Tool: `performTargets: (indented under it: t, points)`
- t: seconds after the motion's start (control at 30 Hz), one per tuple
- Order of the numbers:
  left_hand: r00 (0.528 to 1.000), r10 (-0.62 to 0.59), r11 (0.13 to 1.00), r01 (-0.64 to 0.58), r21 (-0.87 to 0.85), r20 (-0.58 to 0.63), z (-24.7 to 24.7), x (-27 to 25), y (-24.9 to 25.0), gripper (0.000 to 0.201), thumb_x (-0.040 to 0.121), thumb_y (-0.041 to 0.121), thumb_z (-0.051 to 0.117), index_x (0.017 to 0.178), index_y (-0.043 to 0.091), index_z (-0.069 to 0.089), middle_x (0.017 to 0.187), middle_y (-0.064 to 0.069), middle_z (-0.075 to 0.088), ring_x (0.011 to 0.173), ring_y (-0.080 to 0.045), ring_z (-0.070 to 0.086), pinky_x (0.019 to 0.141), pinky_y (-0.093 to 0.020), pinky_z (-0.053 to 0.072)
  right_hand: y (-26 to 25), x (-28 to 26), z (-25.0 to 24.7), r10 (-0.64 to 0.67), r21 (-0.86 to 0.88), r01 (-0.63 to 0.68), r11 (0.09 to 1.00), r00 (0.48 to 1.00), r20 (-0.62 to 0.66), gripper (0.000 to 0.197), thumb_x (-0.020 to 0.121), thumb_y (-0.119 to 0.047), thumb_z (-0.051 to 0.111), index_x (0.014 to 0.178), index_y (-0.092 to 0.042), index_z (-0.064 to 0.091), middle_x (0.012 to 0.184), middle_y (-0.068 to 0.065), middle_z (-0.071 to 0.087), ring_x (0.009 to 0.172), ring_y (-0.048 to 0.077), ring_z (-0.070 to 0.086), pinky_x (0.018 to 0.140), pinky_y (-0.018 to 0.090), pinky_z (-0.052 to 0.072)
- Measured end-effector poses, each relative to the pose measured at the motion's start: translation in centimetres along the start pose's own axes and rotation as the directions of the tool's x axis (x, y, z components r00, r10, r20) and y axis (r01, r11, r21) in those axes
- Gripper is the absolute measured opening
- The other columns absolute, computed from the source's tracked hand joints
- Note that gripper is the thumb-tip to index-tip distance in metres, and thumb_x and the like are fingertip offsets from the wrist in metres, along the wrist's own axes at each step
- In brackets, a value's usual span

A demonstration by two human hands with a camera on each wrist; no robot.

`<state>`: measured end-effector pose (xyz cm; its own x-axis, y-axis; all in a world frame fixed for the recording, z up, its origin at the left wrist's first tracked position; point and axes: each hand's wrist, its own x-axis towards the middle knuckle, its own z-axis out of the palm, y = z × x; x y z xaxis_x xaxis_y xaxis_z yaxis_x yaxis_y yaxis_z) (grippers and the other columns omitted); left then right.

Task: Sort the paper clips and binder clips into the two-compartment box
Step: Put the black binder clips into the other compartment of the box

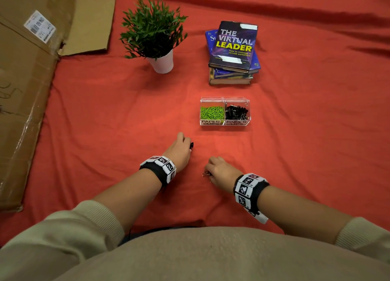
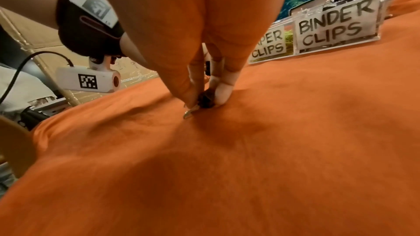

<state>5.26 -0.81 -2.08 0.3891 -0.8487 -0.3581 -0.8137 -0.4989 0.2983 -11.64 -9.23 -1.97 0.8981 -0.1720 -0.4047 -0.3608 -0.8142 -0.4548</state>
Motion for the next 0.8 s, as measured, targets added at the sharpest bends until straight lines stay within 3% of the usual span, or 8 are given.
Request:
performTargets:
  t: [0.13,0.33,0.47,0.6,0.67,0.73,0.8]
  points:
    - [1.000,-0.004,0.998,0.004,-0.062,-0.003,-0.1,0.0,0.0,0.021,0.095,0.015,0.045,0.110,0.000,0.046,0.116,-0.019,0.040,0.094,-0.040,0.054,0.083,-0.048,0.044,0.0,-0.4,0.2,0.019,-0.002,-0.019,1.000,0.999,0.027,0.026,0.088,-0.010,0.050,0.112,-0.002,0.055,0.118,0.015,0.048,0.110,0.031,0.044,0.097,0.037,0.036]
    - [1.000,0.010,0.998,-0.011,-0.055,-0.027,-0.2,0.7,0.3,0.018,0.097,0.009,0.040,0.110,0.001,0.049,0.113,-0.017,0.048,0.101,-0.036,0.052,0.088,-0.042,0.039,0.4,-1.0,0.4,0.144,0.199,-0.149,0.969,0.989,0.037,0.025,0.082,-0.005,0.051,0.106,-0.008,0.058,0.113,0.012,0.051,0.111,0.028,0.047,0.095,0.033,0.040]
    - [1.000,0.003,0.999,-0.004,-0.055,-0.018,-0.3,1.4,0.3,0.019,0.092,-0.001,0.040,0.106,0.002,0.052,0.109,-0.017,0.051,0.099,-0.037,0.055,0.087,-0.043,0.041,0.8,-1.1,0.5,0.155,0.277,-0.158,0.948,0.987,0.035,0.025,0.081,-0.001,0.049,0.101,-0.009,0.062,0.110,0.011,0.054,0.103,0.028,0.055,0.089,0.030,0.042]
    - [0.997,0.023,0.991,-0.032,-0.133,-0.069,-1.1,2.1,1.3,0.019,0.094,0.006,0.042,0.106,0.001,0.056,0.106,-0.017,0.054,0.098,-0.037,0.056,0.088,-0.045,0.043,2.1,-1.2,-0.4,0.216,0.398,-0.187,0.898,0.976,-0.028,0.021,0.078,-0.001,0.058,0.093,-0.010,0.070,0.101,0.007,0.063,0.091,0.020,0.060,0.081,0.020,0.042]
    - [0.992,0.038,0.981,-0.060,-0.184,-0.124,-1.9,2.6,2.4,0.023,0.096,0.011,0.043,0.110,0.004,0.059,0.107,-0.015,0.057,0.100,-0.035,0.057,0.089,-0.042,0.045,3.5,-1.0,-1.6,0.274,0.497,-0.216,0.841,0.960,-0.048,0.017,0.077,0.001,0.062,0.087,-0.009,0.071,0.091,0.008,0.069,0.073,0.011,0.060,0.072,0.021,0.046]
    - [0.983,0.053,0.971,-0.092,-0.221,-0.176,-3.1,3.5,4.0,0.026,0.097,0.014,0.043,0.115,0.006,0.059,0.112,-0.013,0.059,0.104,-0.030,0.057,0.091,-0.037,0.044,5.4,-0.8,-3.5,0.356,0.649,-0.227,0.726,0.932,-0.073,0.018,0.076,0.005,0.065,0.076,-0.013,0.069,0.086,0.014,0.073,0.063,0.005,0.061,0.070,0.026,0.052]
    - [0.974,0.070,0.958,-0.126,-0.260,-0.214,-4.3,4.9,5.9,0.027,0.097,0.014,0.043,0.116,0.005,0.060,0.114,-0.013,0.060,0.105,-0.028,0.057,0.092,-0.033,0.043,7.5,-0.6,-5.9,0.477,0.740,-0.229,0.633,0.867,-0.140,0.028,0.075,0.005,0.068,0.068,-0.022,0.064,0.078,0.014,0.071,0.068,0.016,0.063,0.075,0.038,0.055]
